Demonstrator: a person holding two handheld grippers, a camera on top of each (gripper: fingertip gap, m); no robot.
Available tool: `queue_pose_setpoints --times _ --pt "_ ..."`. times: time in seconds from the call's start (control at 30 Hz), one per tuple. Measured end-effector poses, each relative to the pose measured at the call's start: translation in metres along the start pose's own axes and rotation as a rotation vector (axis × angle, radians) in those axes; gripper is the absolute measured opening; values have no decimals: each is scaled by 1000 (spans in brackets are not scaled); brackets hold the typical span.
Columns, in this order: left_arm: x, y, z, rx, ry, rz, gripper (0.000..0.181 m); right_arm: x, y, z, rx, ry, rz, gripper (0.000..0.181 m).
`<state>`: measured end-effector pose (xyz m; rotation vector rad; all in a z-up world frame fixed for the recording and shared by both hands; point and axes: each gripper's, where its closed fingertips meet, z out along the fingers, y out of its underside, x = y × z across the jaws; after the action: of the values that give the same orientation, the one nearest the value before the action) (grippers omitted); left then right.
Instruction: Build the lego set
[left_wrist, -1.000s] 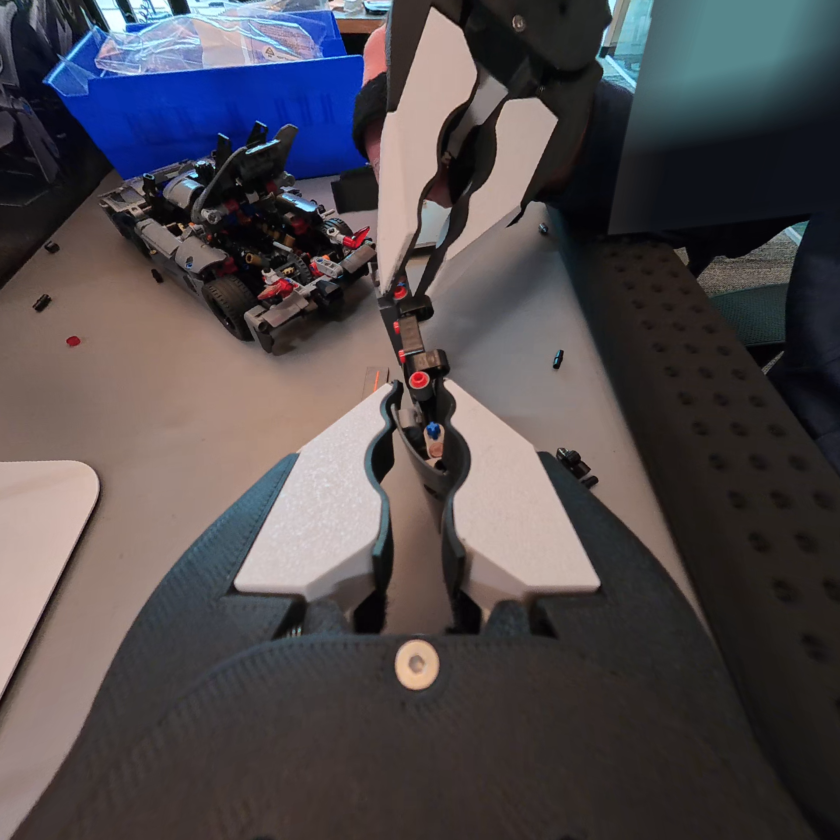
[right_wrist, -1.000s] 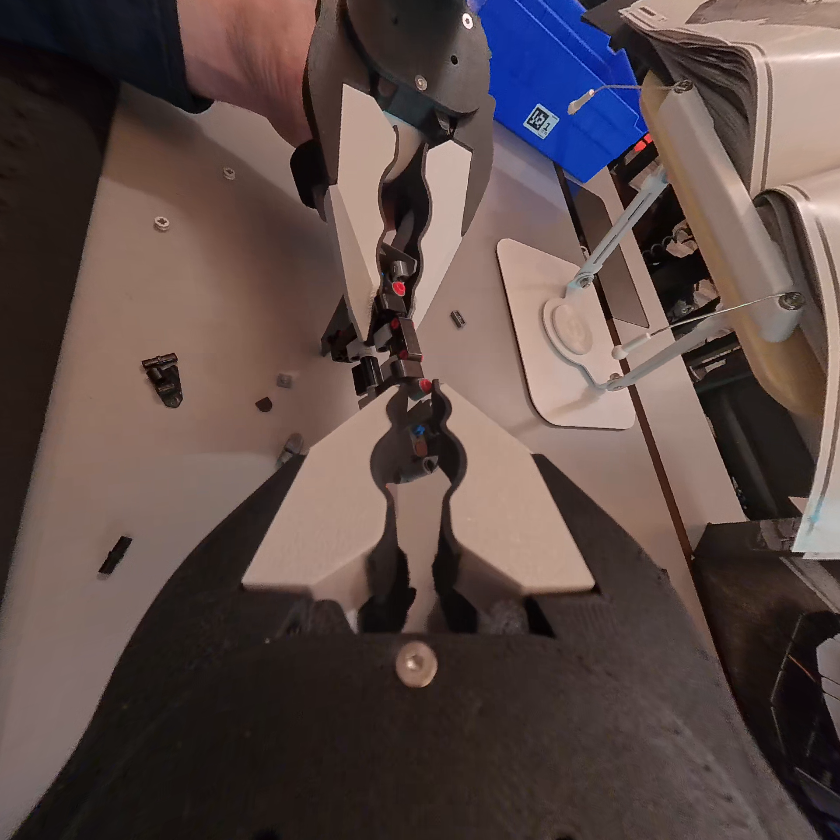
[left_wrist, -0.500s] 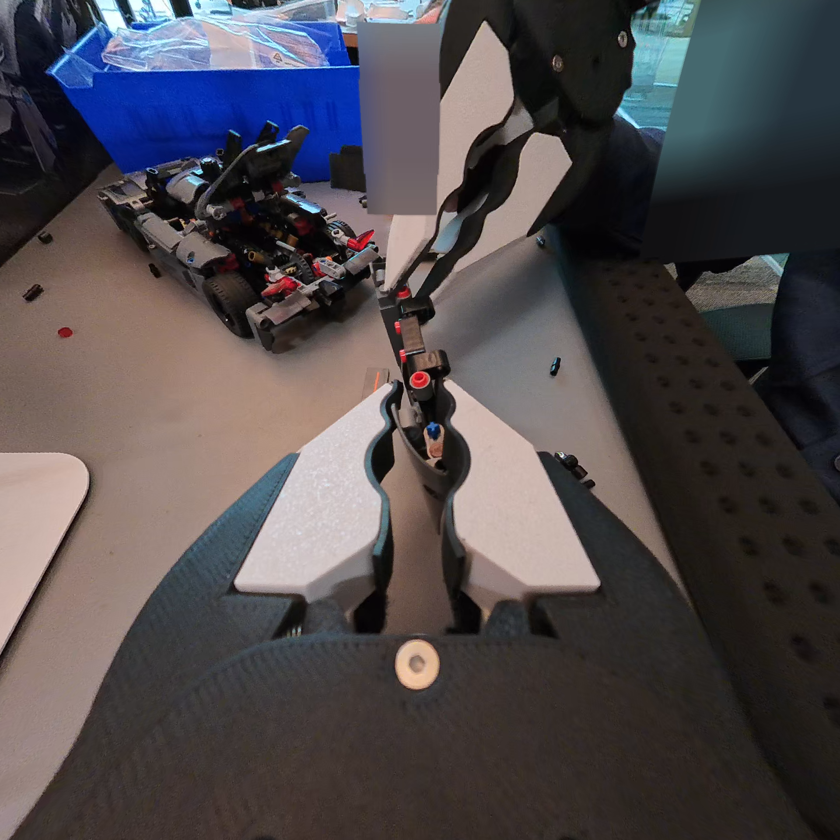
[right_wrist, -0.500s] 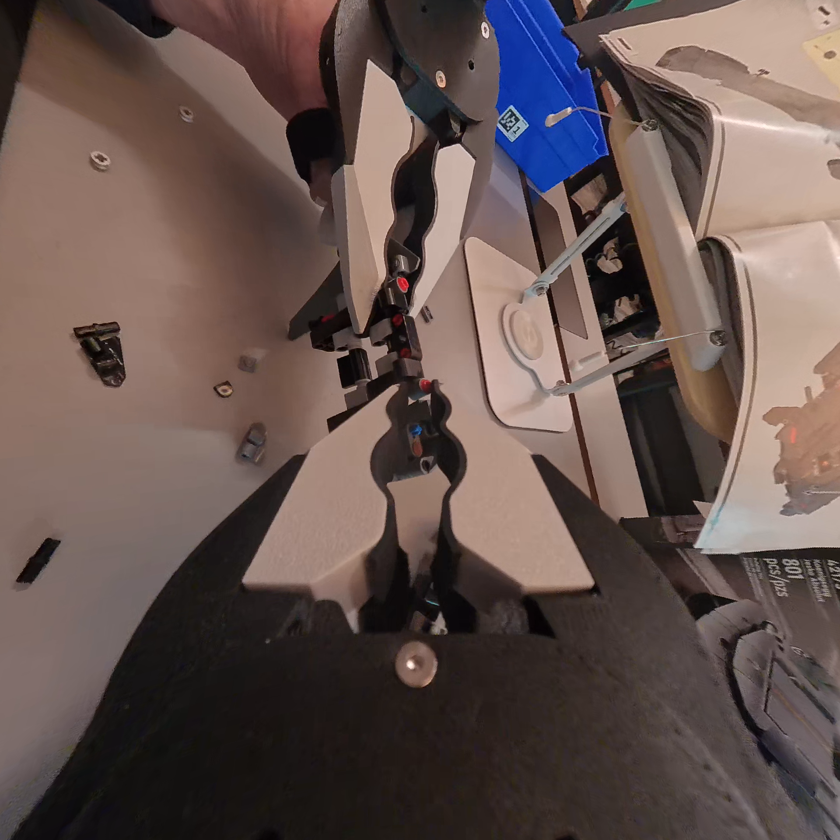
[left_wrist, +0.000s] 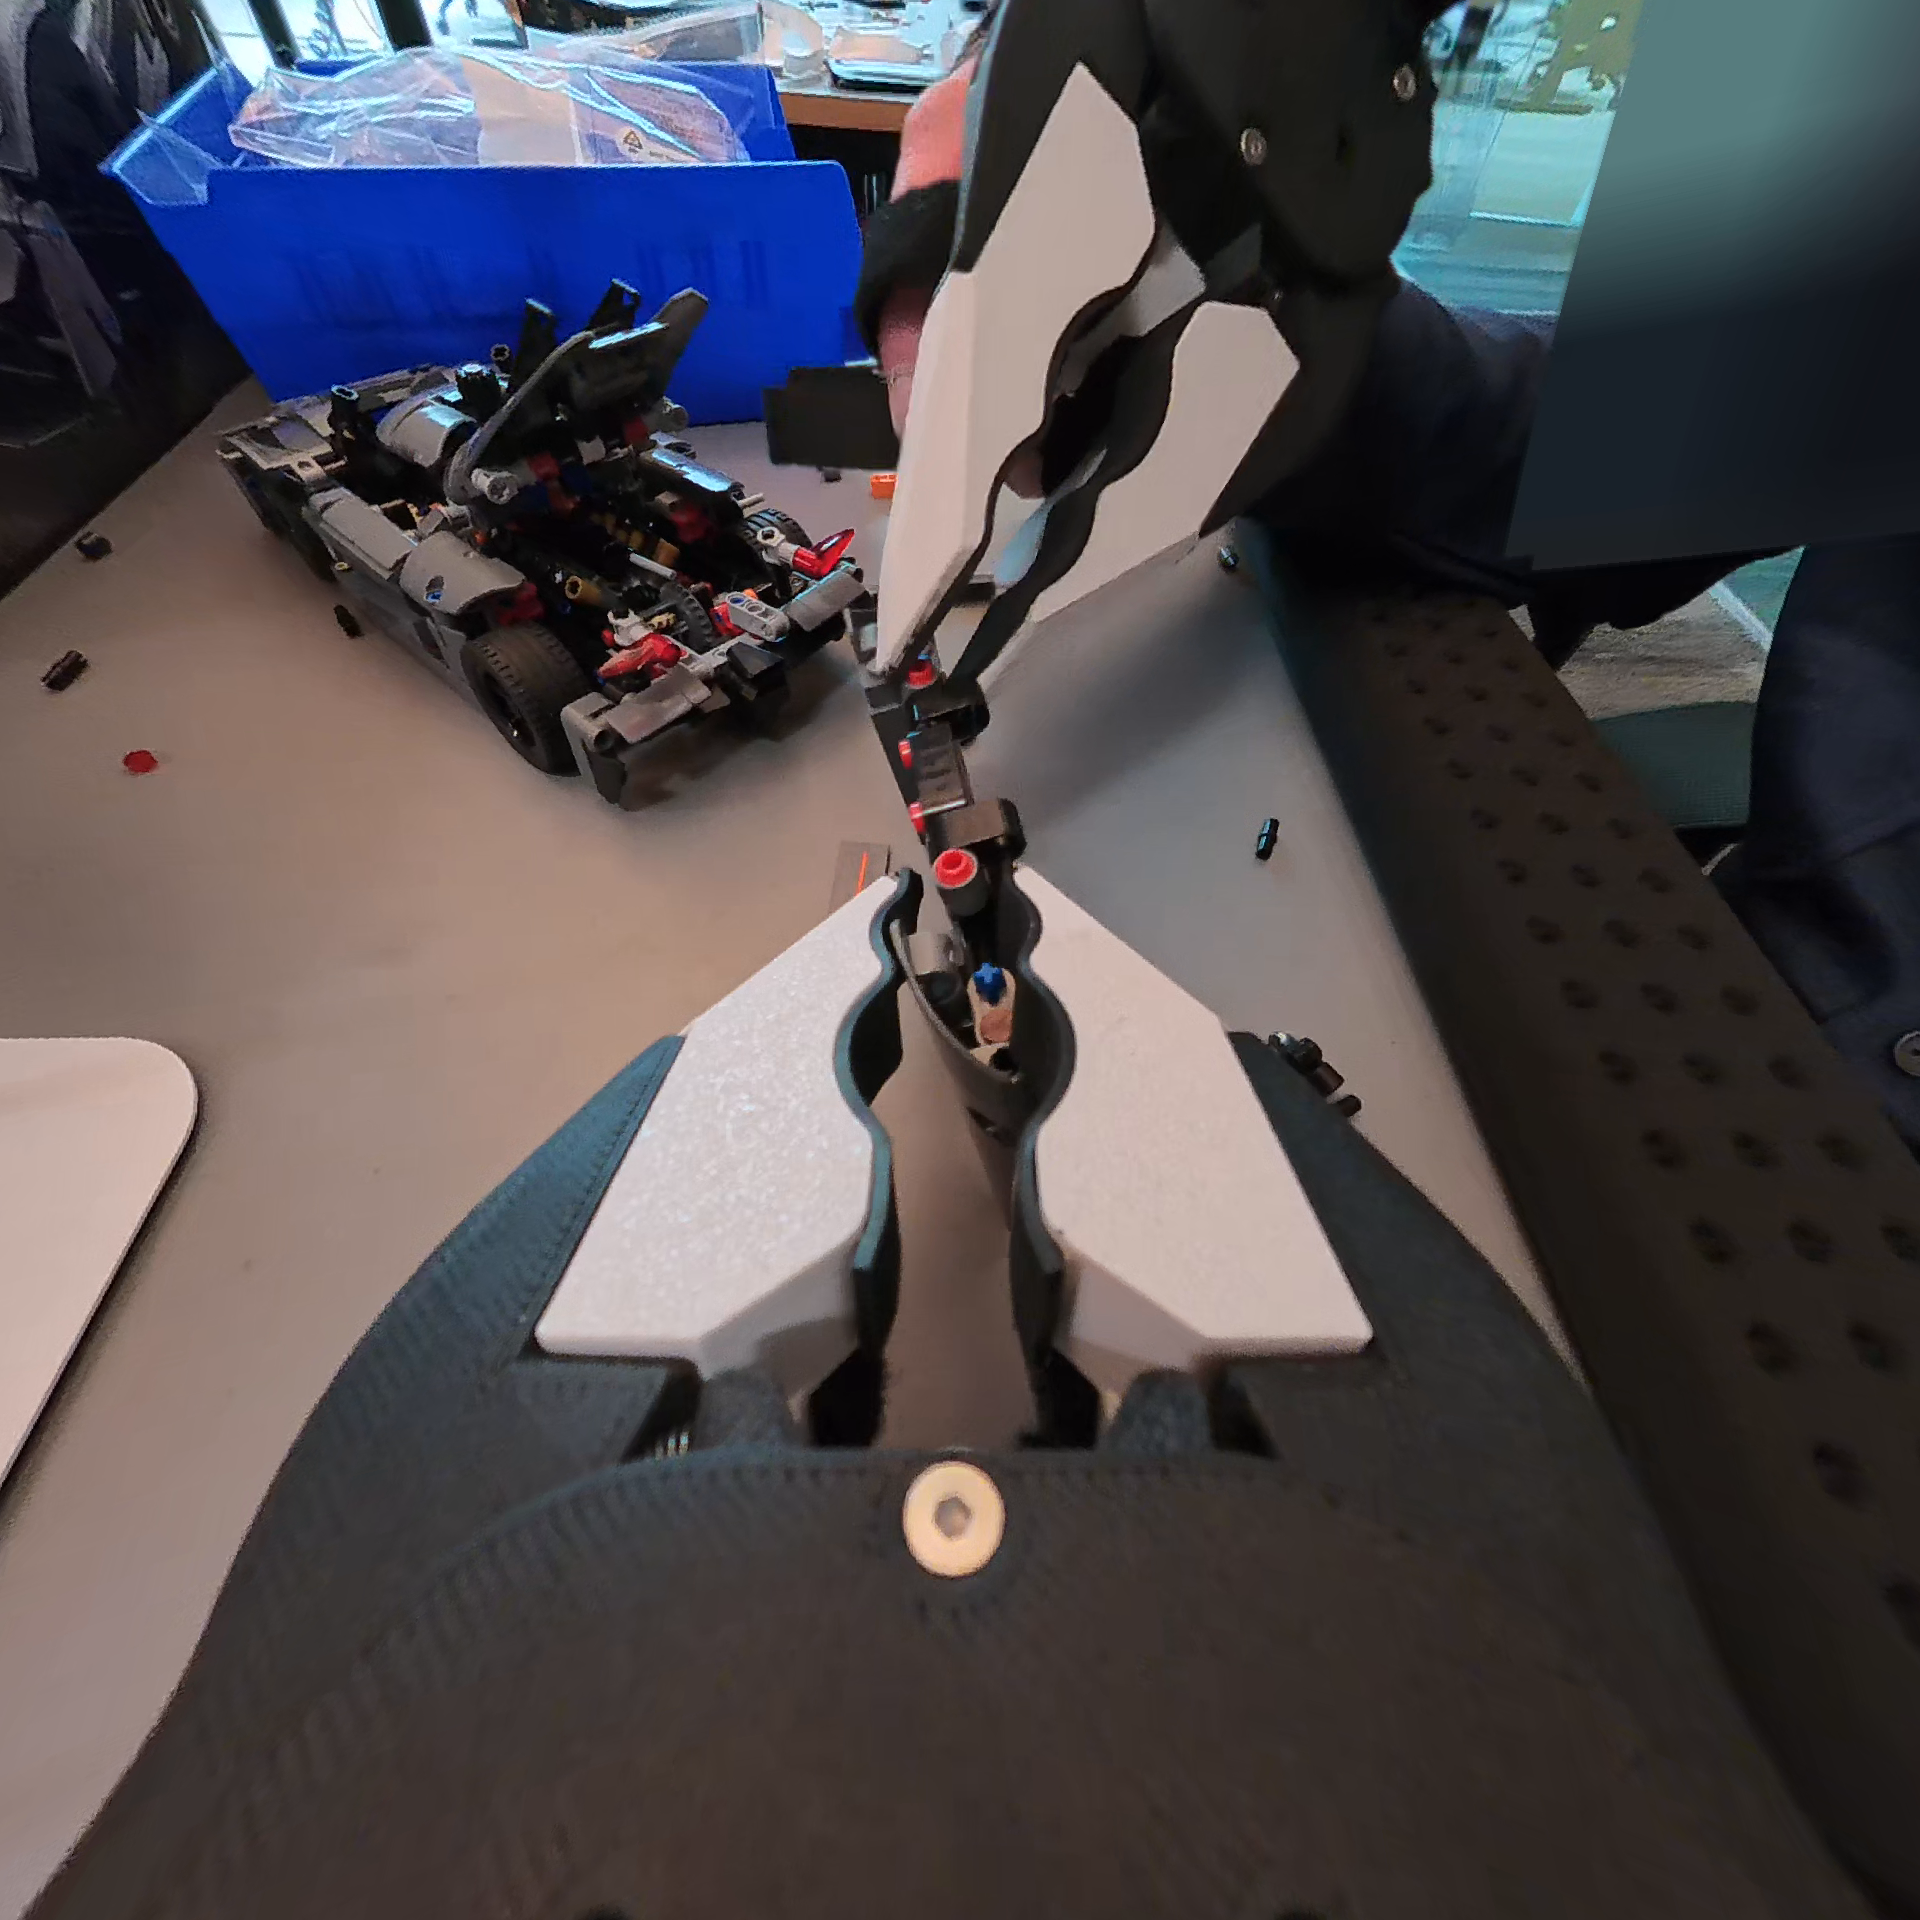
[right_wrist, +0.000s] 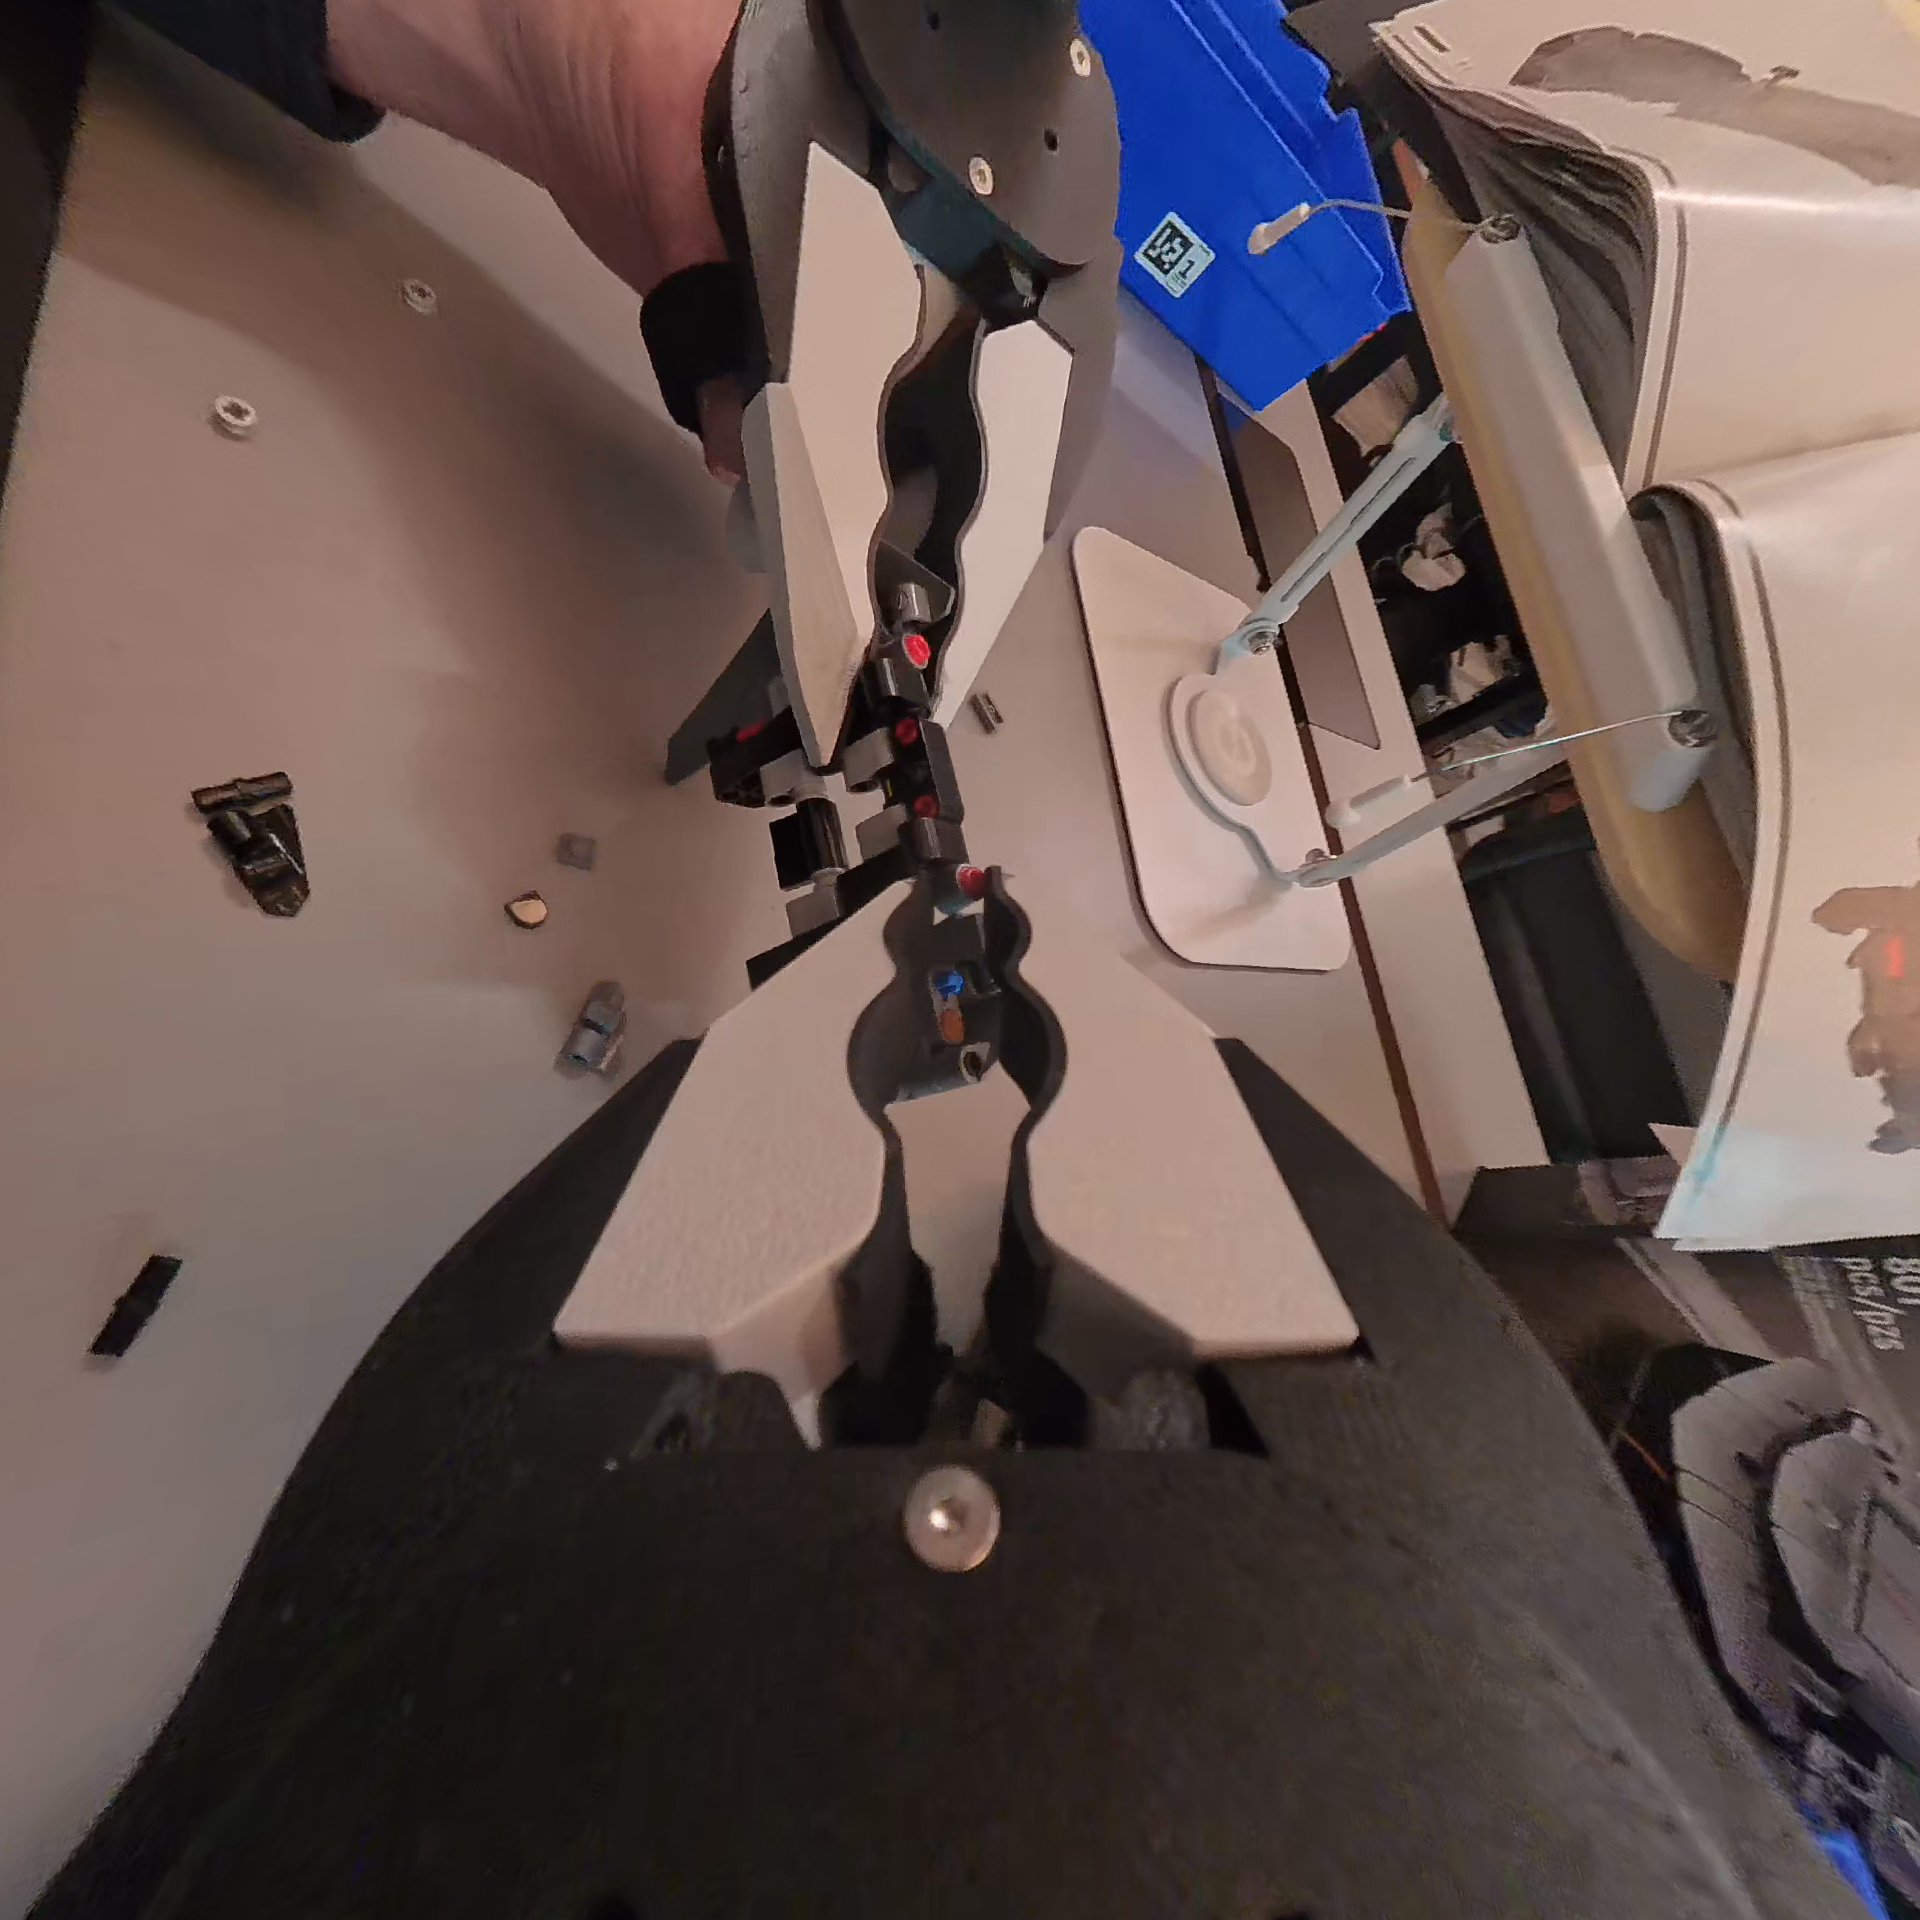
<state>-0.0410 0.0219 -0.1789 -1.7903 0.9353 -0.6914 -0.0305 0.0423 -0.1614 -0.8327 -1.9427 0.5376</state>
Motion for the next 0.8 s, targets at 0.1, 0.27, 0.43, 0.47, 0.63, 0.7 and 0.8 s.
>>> queue_pose_setpoints --times 0.1,0.27,0.43,0.47,0.63,0.7,0.8 --pt "0 0 1 -11 -9 17 13 0 0 -1 6 -23 40 6" --pt "2 0 1 -17 -11 31 13 -1 0 -2 15 -48 71 7" --pt "1 0 1 -16 -9 25 13 0 -2 -3 38 -53 98 9" --pt "2 0 1 -17 -8 27 13 3 -2 -5 42 -48 111 15" --pt "2 0 1 -24 -11 37 13 32 -15 -37 150 57 159 26" --pt "3 0 1 -24 -9 37 13 50 -13 -58 174 148 185 23" --pt "3 0 1 -28 -10 41 13 68 -3 -92 190 229 281 18"
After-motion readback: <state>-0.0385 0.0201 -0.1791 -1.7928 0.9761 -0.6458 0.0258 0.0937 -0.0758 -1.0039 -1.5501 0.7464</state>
